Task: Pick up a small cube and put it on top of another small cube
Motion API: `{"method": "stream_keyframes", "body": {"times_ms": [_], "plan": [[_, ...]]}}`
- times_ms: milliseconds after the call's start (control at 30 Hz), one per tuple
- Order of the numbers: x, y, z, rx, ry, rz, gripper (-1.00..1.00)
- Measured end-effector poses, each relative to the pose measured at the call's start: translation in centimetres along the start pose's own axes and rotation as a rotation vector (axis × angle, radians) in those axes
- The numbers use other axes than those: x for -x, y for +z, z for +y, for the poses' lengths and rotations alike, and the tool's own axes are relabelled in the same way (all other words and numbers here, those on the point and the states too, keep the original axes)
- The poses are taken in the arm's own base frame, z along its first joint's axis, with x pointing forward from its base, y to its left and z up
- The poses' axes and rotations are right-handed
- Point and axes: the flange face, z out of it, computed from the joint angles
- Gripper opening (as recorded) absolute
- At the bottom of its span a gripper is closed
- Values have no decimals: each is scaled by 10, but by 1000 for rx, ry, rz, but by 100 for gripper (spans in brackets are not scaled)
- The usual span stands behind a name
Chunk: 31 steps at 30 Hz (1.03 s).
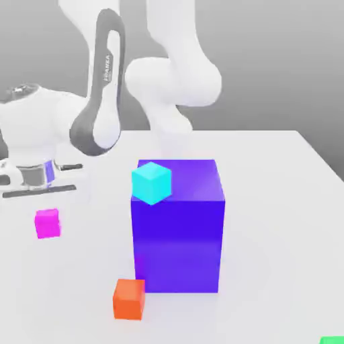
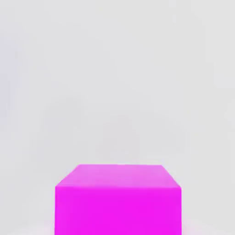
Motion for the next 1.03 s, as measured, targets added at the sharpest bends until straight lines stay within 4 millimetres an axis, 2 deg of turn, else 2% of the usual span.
{"method": "stream_keyframes", "body": {"times_ms": [133, 200, 300, 400, 567, 667, 767, 800, 867, 900, 1033], "plan": [[-37, -18, -58, 65, -54, 0, -100], [-52, -26, -94, 95, -77, 9, -100], [-67, -35, -168, 105, -103, 36, -100], [-67, -42, -250, 96, -128, 62, -100], [-38, -53, -375, 58, -161, 87, -100], [-7, -59, -443, 26, -176, 90, -100], [33, -67, -506, -17, -184, 82, -100], [46, -62, -528, -39, -183, 75, -100], [56, -35, -549, -57, -181, 69, -100], [58, -18, -553, -60, -181, 67, 100], [58, -18, -553, -60, -181, 67, 100]]}}
